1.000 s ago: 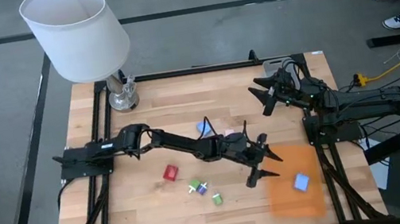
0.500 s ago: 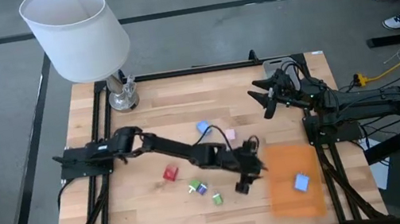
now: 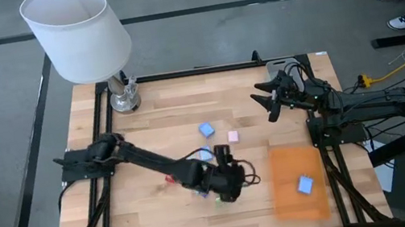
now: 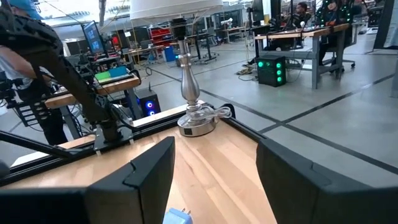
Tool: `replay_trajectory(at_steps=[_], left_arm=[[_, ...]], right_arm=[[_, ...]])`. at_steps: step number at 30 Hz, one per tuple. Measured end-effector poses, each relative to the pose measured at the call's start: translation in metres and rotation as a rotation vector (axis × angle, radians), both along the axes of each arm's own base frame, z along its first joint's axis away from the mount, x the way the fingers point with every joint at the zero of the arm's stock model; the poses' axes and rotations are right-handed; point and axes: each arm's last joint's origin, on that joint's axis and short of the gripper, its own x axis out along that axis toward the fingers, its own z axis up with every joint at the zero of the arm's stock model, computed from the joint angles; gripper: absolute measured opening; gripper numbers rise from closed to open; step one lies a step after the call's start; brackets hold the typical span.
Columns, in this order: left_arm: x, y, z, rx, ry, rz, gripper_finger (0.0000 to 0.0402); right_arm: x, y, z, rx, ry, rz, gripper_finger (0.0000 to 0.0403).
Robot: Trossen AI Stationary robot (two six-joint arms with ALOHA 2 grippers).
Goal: Pick & Place Office items
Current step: Put the red charger adapter into the orange bin
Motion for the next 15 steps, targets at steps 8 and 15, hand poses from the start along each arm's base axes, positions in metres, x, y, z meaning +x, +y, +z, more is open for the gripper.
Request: replay_trajectory(at_steps=[8,15], left_arm=[[-0.045,-0.034,0.043,0.027,-0.174,-0.037,0.0209],[-0.101,-0.024,0.019,-0.209,-0.556,-0.101,0.0209]], right_arm=[[0.0,0.0,0.0,-0.001,-0.004,0.005,0.0224],[0.0,0.0,0.0,0.012,-0.01,0.006,0.0224]])
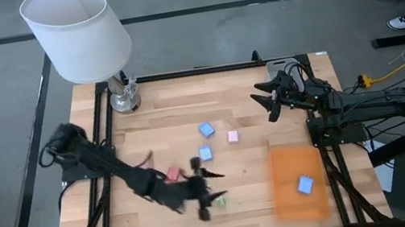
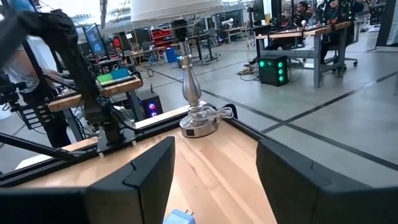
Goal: Pick & Place Office items
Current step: Put the red charger adapter into the orange bin
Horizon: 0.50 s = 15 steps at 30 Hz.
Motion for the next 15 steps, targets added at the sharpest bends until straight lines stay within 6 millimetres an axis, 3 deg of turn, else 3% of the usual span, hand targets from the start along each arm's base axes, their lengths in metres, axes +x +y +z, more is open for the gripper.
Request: replay_trajectory(at_steps=[4,8,11,15], left_arm=[[-0.045,0.031,-0.029,-0.121,-0.185,0.097,0.0209],[-0.087,0.057,-0.058,-0.278,-0.21,0.333,0.0209],[-0.106,0.064,-0.068,-0.352,-0.202,0.429,0.021],[-0.114,0.065,-0.077,-0.402,-0.095,0.456,0.021]], right_arm=[[0.0,0.0,0.0,0.02,-0.007,0.003,0.0224],[0.0,0.001,0.0,0.022,-0.007,0.019,0.0224],[0.0,0.001,0.0,0.023,-0.005,0.021,0.0224],[0.0,0.001,0.0,0.022,-0.004,0.021,0.0224]])
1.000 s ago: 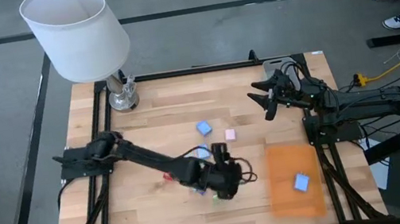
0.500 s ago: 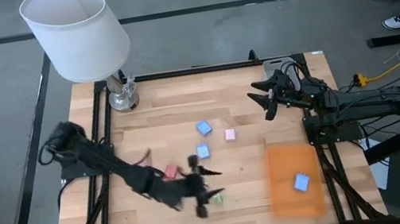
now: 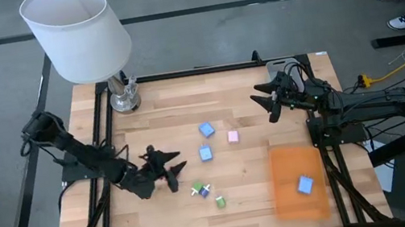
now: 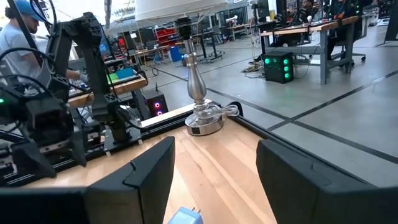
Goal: Pick & Place Office items
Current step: Put the red charger adapter into the orange bin
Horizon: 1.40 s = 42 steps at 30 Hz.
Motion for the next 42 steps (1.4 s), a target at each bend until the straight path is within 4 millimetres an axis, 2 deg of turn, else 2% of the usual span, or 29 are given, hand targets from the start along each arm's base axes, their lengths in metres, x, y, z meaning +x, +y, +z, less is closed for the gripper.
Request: replay_trajectory(at_steps=[6,10,14,25,34,42], left_arm=[[-0.005,0.005,-0.01,-0.137,0.231,0.058,0.021],[-0.01,0.007,-0.008,-0.18,0.34,0.131,0.021],[-0.011,0.006,-0.008,-0.257,0.382,0.153,0.0215],[-0.005,0.012,-0.021,-0.407,0.505,0.166,0.0264],[0.004,0.026,-0.031,-0.495,0.588,0.206,0.0267],[0.015,0.023,-0.031,-0.517,0.615,0.2,0.0267]], right_arm=[[0.0,0.0,0.0,0.001,0.005,0.0,0.0224],[0.0,0.0,0.0,0.001,0.004,0.0,0.0224],[0.0,0.0,0.0,0.001,0.004,0.008,0.0224],[0.0,0.001,0.0,0.001,0.004,0.019,0.0224],[0.0,0.001,0.0,0.006,0.002,0.03,0.0224],[0.0,0.001,0.0,0.004,0.003,0.034,0.0224]])
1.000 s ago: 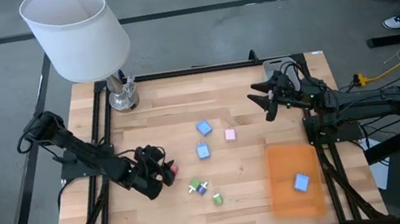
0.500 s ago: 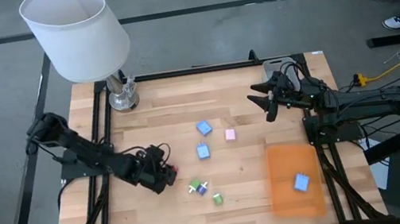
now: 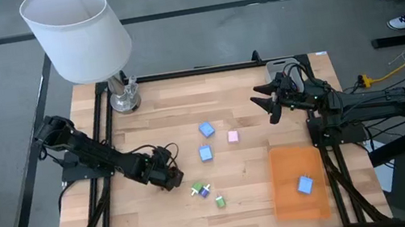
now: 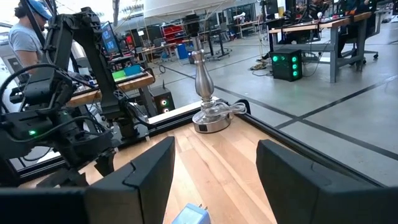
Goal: Pick & Place Office items
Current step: Put the red charger adapter into the orange bin
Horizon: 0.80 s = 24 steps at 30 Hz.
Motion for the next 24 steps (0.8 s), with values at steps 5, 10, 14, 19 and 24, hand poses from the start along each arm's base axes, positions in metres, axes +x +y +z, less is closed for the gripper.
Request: replay_trajectory(at_steps=[5,10,14,19,24], left_arm=[[0.012,-0.002,0.013,0.007,-0.006,-0.027,0.0267],[0.017,-0.003,0.01,-0.03,0.098,-0.039,0.0267],[0.022,-0.006,0.003,-0.041,0.128,-0.043,0.0267],[0.026,-0.008,-0.004,-0.055,0.167,-0.048,0.0267],[0.028,-0.01,-0.008,-0.062,0.183,-0.049,0.0267]], right_arm=[[0.0,0.0,0.0,-0.003,0.001,0.0,0.0224],[0.0,0.0,0.0,-0.003,0.001,0.004,0.0224],[0.0,0.0,0.0,-0.002,0.003,0.004,0.0224],[0.0,0.0,-0.001,-0.001,0.008,0.004,0.0224],[0.0,0.0,-0.001,0.0,0.008,0.004,0.0224]])
